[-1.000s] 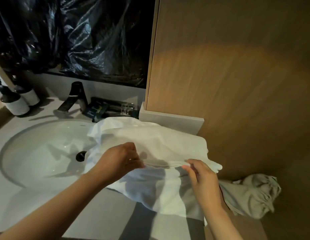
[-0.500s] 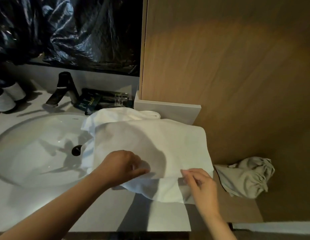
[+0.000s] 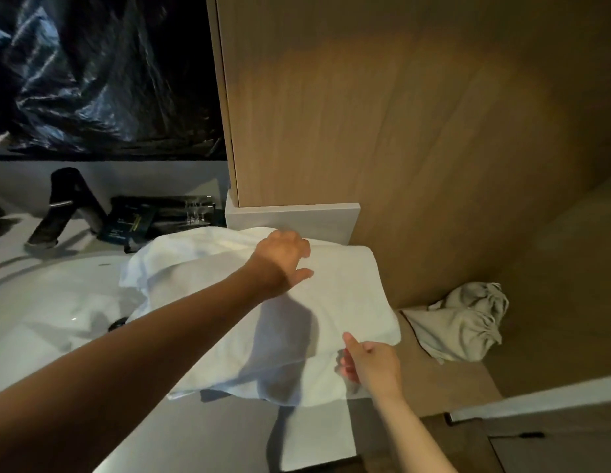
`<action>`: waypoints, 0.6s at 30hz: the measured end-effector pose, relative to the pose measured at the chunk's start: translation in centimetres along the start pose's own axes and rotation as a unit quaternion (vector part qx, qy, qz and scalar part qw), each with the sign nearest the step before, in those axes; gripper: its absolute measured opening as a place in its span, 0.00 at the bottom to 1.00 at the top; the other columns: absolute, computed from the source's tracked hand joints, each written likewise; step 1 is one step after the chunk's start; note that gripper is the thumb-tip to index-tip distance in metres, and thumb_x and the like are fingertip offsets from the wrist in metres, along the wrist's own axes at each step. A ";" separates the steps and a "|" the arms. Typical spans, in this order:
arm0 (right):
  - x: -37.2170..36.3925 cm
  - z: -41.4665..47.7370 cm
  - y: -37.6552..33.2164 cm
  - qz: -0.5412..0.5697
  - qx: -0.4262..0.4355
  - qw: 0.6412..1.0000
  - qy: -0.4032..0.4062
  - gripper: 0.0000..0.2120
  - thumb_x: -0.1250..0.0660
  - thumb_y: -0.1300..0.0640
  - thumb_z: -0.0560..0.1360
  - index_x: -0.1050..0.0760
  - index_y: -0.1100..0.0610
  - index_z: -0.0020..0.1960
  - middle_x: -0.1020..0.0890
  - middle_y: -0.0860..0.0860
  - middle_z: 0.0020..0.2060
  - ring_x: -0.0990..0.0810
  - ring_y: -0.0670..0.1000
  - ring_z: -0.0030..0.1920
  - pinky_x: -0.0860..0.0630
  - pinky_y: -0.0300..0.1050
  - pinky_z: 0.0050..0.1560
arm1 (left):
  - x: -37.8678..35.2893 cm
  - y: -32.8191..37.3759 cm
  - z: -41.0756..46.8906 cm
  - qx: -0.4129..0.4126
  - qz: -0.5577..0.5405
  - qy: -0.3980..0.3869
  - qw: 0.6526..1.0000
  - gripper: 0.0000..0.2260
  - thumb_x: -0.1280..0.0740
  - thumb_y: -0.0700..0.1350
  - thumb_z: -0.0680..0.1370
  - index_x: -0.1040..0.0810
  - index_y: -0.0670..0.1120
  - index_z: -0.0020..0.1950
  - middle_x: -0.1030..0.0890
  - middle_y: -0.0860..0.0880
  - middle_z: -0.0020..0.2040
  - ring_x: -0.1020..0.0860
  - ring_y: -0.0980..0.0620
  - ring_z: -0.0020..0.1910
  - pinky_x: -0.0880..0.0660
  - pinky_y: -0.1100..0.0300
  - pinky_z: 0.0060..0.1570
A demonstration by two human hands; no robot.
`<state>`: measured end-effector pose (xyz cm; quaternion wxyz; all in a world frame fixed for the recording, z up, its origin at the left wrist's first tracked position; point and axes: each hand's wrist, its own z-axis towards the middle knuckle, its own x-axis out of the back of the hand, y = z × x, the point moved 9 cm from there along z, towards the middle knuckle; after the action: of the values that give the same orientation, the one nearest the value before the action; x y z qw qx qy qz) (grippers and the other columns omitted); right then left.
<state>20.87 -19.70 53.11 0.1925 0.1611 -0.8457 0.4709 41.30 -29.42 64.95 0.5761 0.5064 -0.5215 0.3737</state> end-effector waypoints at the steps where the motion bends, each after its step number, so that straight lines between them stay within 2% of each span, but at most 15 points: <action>1: -0.3 0.0 0.2 0.015 -0.012 1.000 -0.006 0.21 0.35 0.45 0.78 0.18 0.60 0.35 0.16 0.52 0.30 0.16 0.48 0.33 0.20 0.46 0.48 | -0.4 0.1 0.4 -0.003 0.002 -0.009 1.000 0.19 0.37 0.57 0.78 0.28 0.48 0.65 0.29 0.46 0.65 0.32 0.45 0.64 0.36 0.53 0.66; 3: -0.8 0.1 0.7 0.061 -0.038 0.997 -0.014 0.20 0.34 0.46 0.78 0.18 0.62 0.38 0.15 0.53 0.32 0.15 0.51 0.36 0.20 0.48 0.51 | -1.2 -0.1 1.1 -0.001 -0.012 -0.021 1.000 0.21 0.35 0.57 0.77 0.30 0.47 0.65 0.28 0.46 0.65 0.31 0.45 0.63 0.34 0.54 0.64; 4: -0.9 0.1 0.9 0.085 -0.052 0.995 -0.014 0.20 0.33 0.47 0.78 0.18 0.62 0.39 0.15 0.54 0.33 0.15 0.51 0.36 0.20 0.46 0.49 | -1.4 -0.3 1.4 0.007 -0.021 -0.030 0.999 0.23 0.34 0.57 0.77 0.32 0.46 0.67 0.28 0.45 0.65 0.30 0.44 0.64 0.33 0.54 0.63; 7: -1.2 -0.1 1.5 0.143 -0.100 0.985 -0.006 0.18 0.33 0.48 0.78 0.19 0.64 0.42 0.14 0.54 0.34 0.16 0.49 0.33 0.24 0.36 0.37 | -2.2 -1.1 2.5 0.031 -0.047 -0.051 0.997 0.31 0.31 0.58 0.74 0.38 0.43 0.69 0.27 0.42 0.65 0.29 0.42 0.63 0.31 0.51 0.62; 8: -1.5 -0.4 1.7 0.176 -0.122 0.977 -0.011 0.17 0.32 0.50 0.78 0.19 0.64 0.42 0.14 0.55 0.35 0.16 0.49 0.33 0.23 0.36 0.36 | -2.4 -1.0 2.9 0.030 -0.037 -0.064 0.997 0.33 0.31 0.59 0.73 0.38 0.43 0.69 0.26 0.42 0.65 0.28 0.41 0.63 0.30 0.51 0.61; 10: -2.4 -1.0 2.0 0.269 -0.167 0.948 -0.025 0.13 0.31 0.54 0.78 0.21 0.65 0.44 0.15 0.58 0.38 0.16 0.53 0.37 0.18 0.43 0.43 | -2.7 -0.8 3.9 0.011 -0.014 -0.081 0.997 0.33 0.30 0.60 0.72 0.37 0.42 0.68 0.25 0.41 0.64 0.27 0.41 0.61 0.30 0.53 0.56; 12: -2.5 -1.3 1.8 0.321 -0.170 0.932 -0.015 0.10 0.31 0.57 0.78 0.22 0.66 0.48 0.15 0.60 0.41 0.16 0.57 0.43 0.18 0.48 0.49 | -2.8 -0.7 4.8 -0.009 -0.014 -0.091 0.996 0.31 0.29 0.61 0.70 0.32 0.43 0.64 0.24 0.43 0.61 0.25 0.43 0.58 0.30 0.56 0.50; 16: -1.7 -2.2 1.0 0.330 -0.127 0.935 0.036 0.10 0.33 0.57 0.78 0.24 0.64 0.53 0.15 0.59 0.47 0.15 0.57 0.49 0.19 0.53 0.56 | -2.9 -1.1 5.7 -0.016 -0.055 -0.134 0.989 0.33 0.27 0.65 0.65 0.26 0.45 0.61 0.24 0.47 0.62 0.25 0.47 0.56 0.29 0.58 0.51; 18: -1.1 -2.7 0.7 0.315 -0.118 0.940 0.050 0.09 0.33 0.55 0.79 0.25 0.61 0.52 0.16 0.57 0.47 0.16 0.57 0.50 0.21 0.55 0.59 | -2.1 -1.4 5.6 0.011 -0.135 -0.159 0.978 0.33 0.27 0.69 0.62 0.24 0.50 0.58 0.23 0.51 0.60 0.24 0.53 0.52 0.29 0.61 0.48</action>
<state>21.97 -16.89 53.40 0.0940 -0.1615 -0.8918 0.4120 41.04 -34.99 62.25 0.5258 0.6312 -0.5291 0.2126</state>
